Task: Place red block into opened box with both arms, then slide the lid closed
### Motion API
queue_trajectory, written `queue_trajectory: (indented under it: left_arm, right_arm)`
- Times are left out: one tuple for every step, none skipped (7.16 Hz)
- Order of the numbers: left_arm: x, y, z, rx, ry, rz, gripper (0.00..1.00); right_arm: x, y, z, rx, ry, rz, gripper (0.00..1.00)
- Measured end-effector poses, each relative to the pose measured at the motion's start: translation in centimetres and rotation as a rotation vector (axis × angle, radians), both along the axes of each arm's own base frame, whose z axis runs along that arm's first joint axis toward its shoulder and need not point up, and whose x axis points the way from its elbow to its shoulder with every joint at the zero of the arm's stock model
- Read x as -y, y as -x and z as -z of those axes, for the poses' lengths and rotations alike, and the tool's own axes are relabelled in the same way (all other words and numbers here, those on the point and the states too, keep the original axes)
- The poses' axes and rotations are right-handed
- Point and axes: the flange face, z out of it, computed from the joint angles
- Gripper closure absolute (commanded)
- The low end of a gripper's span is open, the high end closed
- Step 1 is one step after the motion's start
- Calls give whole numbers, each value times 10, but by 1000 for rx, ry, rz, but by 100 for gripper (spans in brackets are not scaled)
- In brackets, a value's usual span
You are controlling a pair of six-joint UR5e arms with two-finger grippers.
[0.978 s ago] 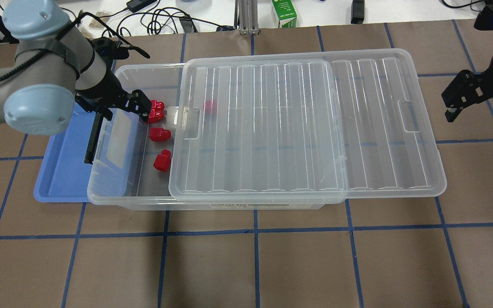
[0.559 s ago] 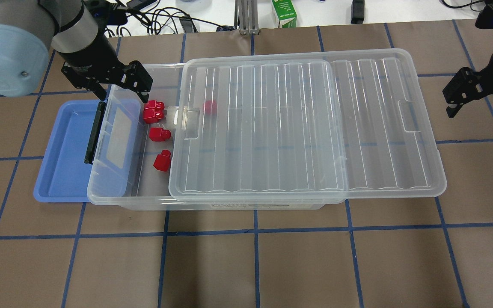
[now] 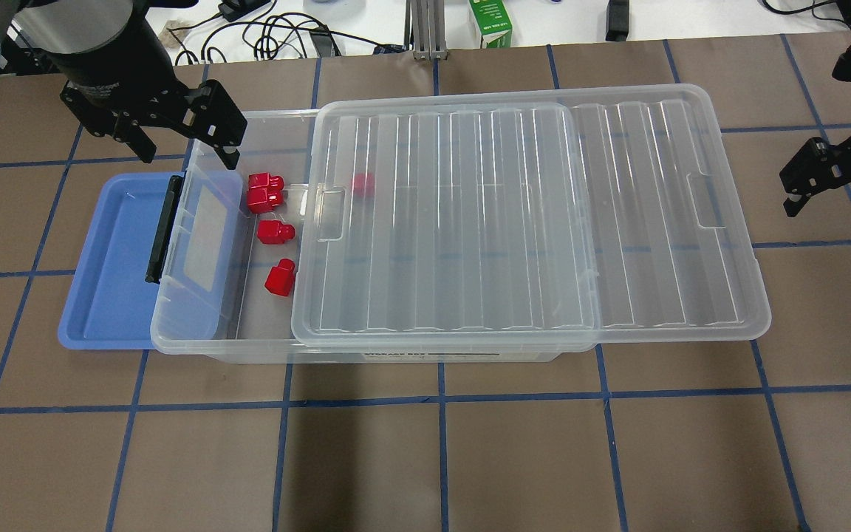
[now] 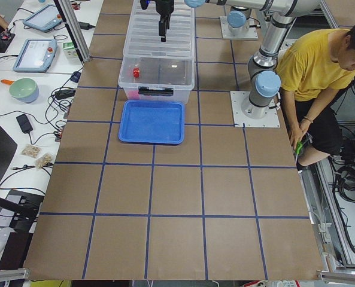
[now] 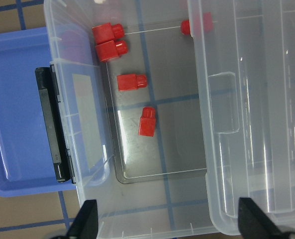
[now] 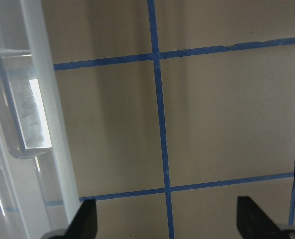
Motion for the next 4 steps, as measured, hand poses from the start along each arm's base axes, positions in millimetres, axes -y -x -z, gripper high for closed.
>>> queue_trajectory:
  left_arm:
    - [0,-3,1,0,0,-6,0]
    - [2,-14,-1,-3,4,-26,0]
    - [3,-27,-3,-4,6,-49,0]
    - [0,-32,-4,-2,6,-61,0]
  right_arm:
    - [-1,6,16,11,-12,5,0]
    - [-1,8,25,15,-13,6,0]
    - [0,7,29,17,-9,4,0]
    - [0,2,32,29,-4,-2,0]
